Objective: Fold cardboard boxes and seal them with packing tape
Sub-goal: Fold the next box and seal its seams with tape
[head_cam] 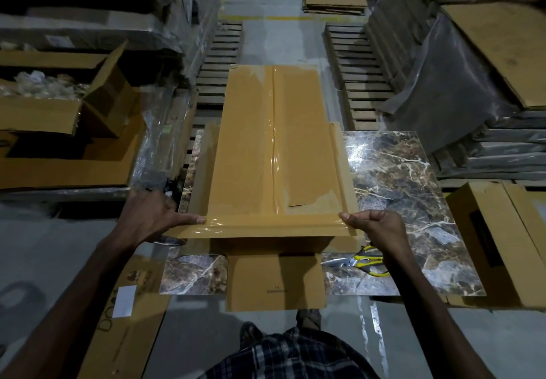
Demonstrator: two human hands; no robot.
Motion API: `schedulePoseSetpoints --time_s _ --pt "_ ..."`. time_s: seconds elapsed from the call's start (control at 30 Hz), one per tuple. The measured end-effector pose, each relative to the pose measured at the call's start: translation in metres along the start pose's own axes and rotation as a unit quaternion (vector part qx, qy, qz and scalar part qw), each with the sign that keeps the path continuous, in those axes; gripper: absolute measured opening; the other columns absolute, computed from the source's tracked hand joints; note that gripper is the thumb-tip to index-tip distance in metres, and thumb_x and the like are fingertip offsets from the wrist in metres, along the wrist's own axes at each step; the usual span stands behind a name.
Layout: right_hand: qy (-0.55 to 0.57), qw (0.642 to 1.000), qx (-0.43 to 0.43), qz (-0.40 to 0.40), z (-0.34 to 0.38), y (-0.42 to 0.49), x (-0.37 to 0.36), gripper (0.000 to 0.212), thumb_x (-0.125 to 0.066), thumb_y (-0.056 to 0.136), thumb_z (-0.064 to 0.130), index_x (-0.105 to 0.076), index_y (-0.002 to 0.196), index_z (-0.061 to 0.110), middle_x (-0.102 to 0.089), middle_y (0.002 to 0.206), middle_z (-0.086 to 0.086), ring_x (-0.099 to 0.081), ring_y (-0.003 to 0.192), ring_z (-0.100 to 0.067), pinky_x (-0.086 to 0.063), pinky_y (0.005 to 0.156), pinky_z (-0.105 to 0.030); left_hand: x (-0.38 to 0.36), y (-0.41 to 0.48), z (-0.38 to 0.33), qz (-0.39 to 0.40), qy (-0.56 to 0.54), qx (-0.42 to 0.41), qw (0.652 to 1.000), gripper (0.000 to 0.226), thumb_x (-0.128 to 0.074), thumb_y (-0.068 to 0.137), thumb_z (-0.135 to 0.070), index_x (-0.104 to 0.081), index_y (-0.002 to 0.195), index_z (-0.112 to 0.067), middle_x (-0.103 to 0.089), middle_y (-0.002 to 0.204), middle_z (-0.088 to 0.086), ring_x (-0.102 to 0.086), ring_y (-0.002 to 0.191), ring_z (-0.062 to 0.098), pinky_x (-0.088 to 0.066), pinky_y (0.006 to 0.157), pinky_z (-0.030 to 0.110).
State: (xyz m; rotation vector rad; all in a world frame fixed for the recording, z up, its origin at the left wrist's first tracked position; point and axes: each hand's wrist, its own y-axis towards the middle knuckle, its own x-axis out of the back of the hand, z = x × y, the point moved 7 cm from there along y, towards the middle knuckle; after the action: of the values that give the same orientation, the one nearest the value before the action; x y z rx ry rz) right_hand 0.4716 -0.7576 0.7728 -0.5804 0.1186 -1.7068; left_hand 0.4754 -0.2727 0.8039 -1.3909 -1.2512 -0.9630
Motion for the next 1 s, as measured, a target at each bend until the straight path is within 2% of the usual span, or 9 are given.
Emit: schedulePoseSetpoints --time_s 0.17,0.3,0.47,0.53,0.63,0.77,0.87,0.93,1.0 --pt "0.042 0.998 -0.031 0.037 -0.008 0.003 -0.002 0.039 -0.092 0.071 0.035 -0.078 0.084 0.001 -0.062 0.056 0.004 -0.031 0.039 -0.006 -0.026 0.042 -0.018 -0.008 0.007 0.005 0.011 -0.031 0.003 0.999 0.077 -0.059 0.057 -0.096 -0.057 0.045 -0.019 -0.054 0.042 -0.008 -0.058 0.050 0.012 -0.042 0.086 0.039" --pt "0.065 0.996 -0.037 0.048 -0.010 0.002 -0.005 0.046 -0.092 0.060 0.045 -0.077 0.081 0.006 -0.055 0.059 -0.002 -0.025 0.040 -0.010 -0.021 0.042 -0.017 -0.018 0.010 0.007 0.049 -0.092 0.022 0.994 0.080 -0.062 0.048 -0.100 -0.053 0.043 -0.021 -0.047 0.039 -0.012 -0.051 0.046 0.011 -0.035 0.062 0.028" --pt "0.048 0.997 -0.061 0.020 -0.020 -0.004 -0.002 0.046 -0.089 0.068 0.053 -0.078 0.102 0.025 -0.074 0.090 0.000 -0.054 0.063 -0.012 -0.035 0.054 -0.023 -0.036 0.013 0.013 0.061 -0.187 0.055 0.979 0.057 -0.085 0.060 -0.062 -0.054 0.048 -0.016 -0.044 0.039 -0.008 -0.044 0.041 0.006 -0.032 0.054 0.022" --pt "0.068 0.992 -0.104 0.034 -0.034 -0.006 -0.008 0.047 -0.086 0.071 0.056 -0.074 0.109 0.030 -0.073 0.099 0.003 -0.049 0.068 -0.016 -0.034 0.057 -0.027 -0.045 0.012 0.012 0.063 -0.216 0.056 0.973 0.054 -0.090 0.066 -0.049 -0.049 0.047 -0.019 -0.042 0.038 -0.008 -0.039 0.037 0.001 -0.028 0.052 0.022" --pt "0.099 0.982 -0.138 0.087 -0.046 -0.009 -0.024 0.054 -0.081 0.067 0.065 -0.074 0.112 0.036 -0.069 0.100 0.007 -0.044 0.072 -0.016 -0.037 0.056 -0.026 -0.058 0.011 0.017 0.063 -0.267 0.062 0.960 0.052 -0.085 0.062 -0.055 -0.051 0.049 -0.018 -0.045 0.044 -0.004 -0.044 0.043 0.008 -0.030 0.054 0.024" --pt "0.193 0.958 -0.163 0.133 -0.056 -0.004 -0.033 0.057 -0.075 0.071 0.064 -0.063 0.122 0.041 -0.059 0.125 0.000 -0.054 0.101 -0.023 -0.043 0.073 -0.031 -0.069 0.008 0.006 0.071 -0.301 0.071 0.948 0.050 -0.087 0.062 -0.055 -0.052 0.048 -0.021 -0.047 0.046 -0.004 -0.044 0.046 0.011 -0.030 0.054 0.025" --pt "0.220 0.950 -0.162 0.150 -0.058 0.009 -0.028 0.095 -0.094 0.039 0.073 -0.063 0.124 0.040 -0.068 0.113 0.003 -0.058 0.092 -0.019 -0.047 0.057 -0.026 -0.074 0.004 -0.013 0.072 -0.318 0.066 0.943 0.049 -0.089 0.067 -0.048 -0.051 0.051 -0.022 -0.046 0.046 -0.007 -0.043 0.046 0.012 -0.033 0.053 0.024" --pt "0.236 0.948 -0.152 0.148 -0.060 0.022 -0.017 0.100 -0.097 0.024 0.070 -0.066 0.115 0.042 -0.073 0.096 0.010 -0.059 0.083 -0.015 -0.043 0.056 -0.027 -0.079 0.001 -0.027 0.081 -0.332 0.070 0.937 0.051 -0.088 0.067 -0.051 -0.049 0.052 -0.022 -0.043 0.045 -0.007 -0.041 0.046 0.011 -0.031 0.051 0.022" --pt "0.249 0.948 -0.149 0.129 -0.058 0.033 -0.003 0.093 -0.098 0.029 0.067 -0.068 0.114 0.044 -0.073 0.090 0.013 -0.058 0.084 -0.014 -0.039 0.062 -0.030 -0.082 -0.003 -0.043 0.087 -0.355 0.070 0.928 0.059 -0.084 0.057 -0.069 -0.048 0.049 -0.023 -0.042 0.045 -0.006 -0.039 0.045 0.010 -0.029 0.047 0.023"
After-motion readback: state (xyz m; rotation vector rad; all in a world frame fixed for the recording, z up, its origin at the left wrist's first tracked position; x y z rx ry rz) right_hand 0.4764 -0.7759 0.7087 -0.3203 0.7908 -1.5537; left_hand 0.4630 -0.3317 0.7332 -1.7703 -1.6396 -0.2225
